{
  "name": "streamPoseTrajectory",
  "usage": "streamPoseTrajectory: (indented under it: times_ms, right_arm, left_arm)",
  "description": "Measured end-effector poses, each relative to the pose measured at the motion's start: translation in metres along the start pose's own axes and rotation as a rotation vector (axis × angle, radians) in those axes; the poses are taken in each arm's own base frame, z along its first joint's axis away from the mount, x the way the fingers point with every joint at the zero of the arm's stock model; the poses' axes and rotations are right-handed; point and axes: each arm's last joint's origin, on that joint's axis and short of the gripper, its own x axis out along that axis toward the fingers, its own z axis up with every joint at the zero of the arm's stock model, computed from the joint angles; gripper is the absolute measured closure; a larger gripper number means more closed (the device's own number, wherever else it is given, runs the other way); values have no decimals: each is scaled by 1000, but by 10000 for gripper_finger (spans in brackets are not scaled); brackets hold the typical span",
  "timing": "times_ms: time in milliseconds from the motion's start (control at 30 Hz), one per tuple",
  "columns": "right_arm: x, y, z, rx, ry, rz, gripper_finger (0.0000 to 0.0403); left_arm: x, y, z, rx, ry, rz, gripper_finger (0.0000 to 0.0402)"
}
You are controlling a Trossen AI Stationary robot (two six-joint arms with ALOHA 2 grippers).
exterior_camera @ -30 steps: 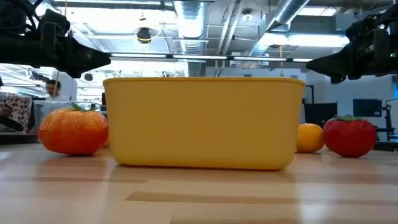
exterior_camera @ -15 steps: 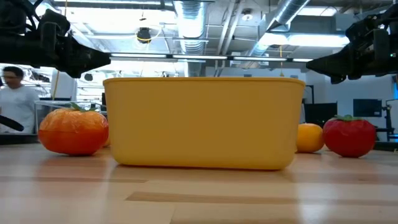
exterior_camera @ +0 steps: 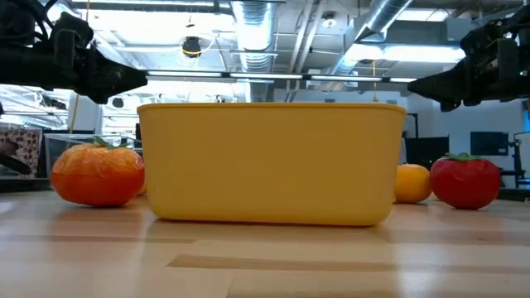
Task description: Sort produce into baskets
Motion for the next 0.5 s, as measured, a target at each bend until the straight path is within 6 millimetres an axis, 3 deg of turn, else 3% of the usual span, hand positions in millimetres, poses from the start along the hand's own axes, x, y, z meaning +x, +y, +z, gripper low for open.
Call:
streamPoseTrajectory:
  times_ms: [500]
  right_arm:
    - [0, 0, 0, 0, 0, 0, 342]
  left_arm:
    - [0, 0, 0, 0, -1, 8, 255]
